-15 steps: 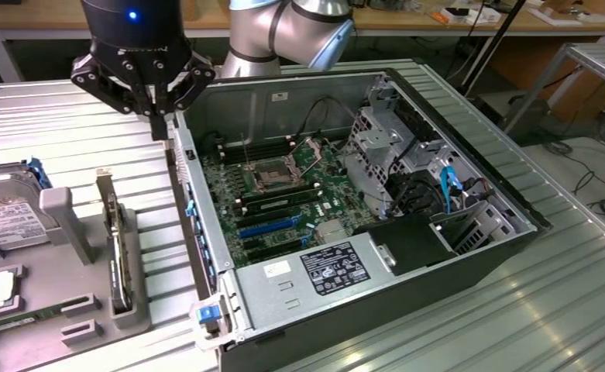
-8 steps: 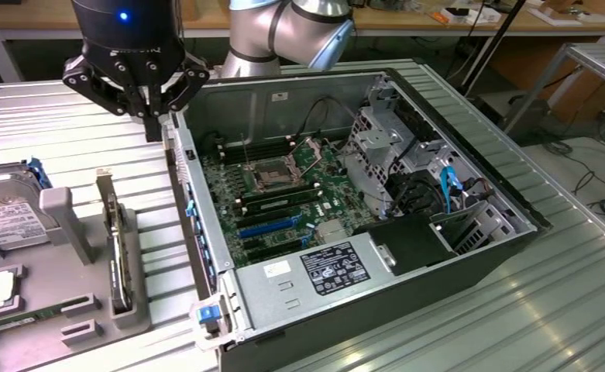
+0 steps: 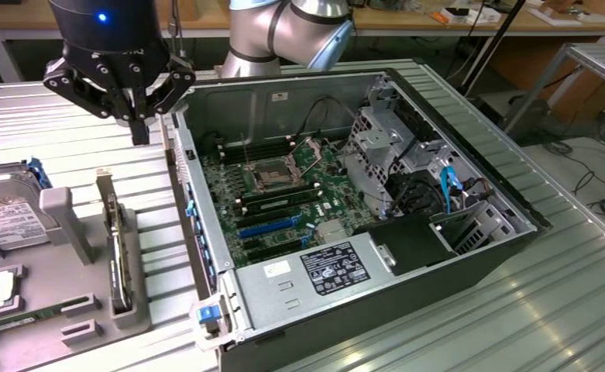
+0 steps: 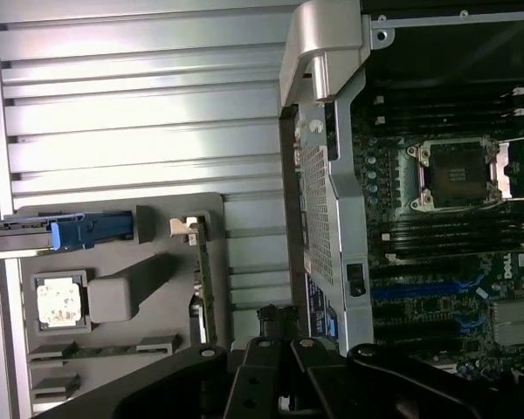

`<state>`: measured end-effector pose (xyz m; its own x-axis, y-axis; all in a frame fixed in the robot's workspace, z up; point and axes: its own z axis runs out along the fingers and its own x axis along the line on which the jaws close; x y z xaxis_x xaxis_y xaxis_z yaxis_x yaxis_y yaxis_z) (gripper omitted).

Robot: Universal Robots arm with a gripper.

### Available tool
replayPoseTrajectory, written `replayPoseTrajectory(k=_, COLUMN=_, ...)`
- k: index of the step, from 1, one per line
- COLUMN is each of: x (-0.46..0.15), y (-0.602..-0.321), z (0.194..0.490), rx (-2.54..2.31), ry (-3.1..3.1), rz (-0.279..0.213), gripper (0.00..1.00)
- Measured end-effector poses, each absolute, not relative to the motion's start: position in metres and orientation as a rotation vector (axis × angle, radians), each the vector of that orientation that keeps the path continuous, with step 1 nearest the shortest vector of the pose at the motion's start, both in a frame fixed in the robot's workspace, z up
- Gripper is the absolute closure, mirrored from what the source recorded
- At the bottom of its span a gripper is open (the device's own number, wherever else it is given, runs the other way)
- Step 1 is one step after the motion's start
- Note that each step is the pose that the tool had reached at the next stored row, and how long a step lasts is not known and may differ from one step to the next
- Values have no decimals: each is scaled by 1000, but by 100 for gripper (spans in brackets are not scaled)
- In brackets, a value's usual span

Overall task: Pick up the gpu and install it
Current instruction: 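Reach for the gpu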

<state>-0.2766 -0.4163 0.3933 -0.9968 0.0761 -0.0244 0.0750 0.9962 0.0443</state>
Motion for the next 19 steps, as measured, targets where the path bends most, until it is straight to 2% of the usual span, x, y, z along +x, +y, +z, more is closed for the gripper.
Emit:
replayPoseTrajectory(k=11, x=-300, y=-420, z=393, rx=118, ry=3112, rz=68, gripper=89)
replayPoseTrajectory(k=19, x=-328, y=-438, z=393, rx=118, ry=3112, rz=68, gripper=89)
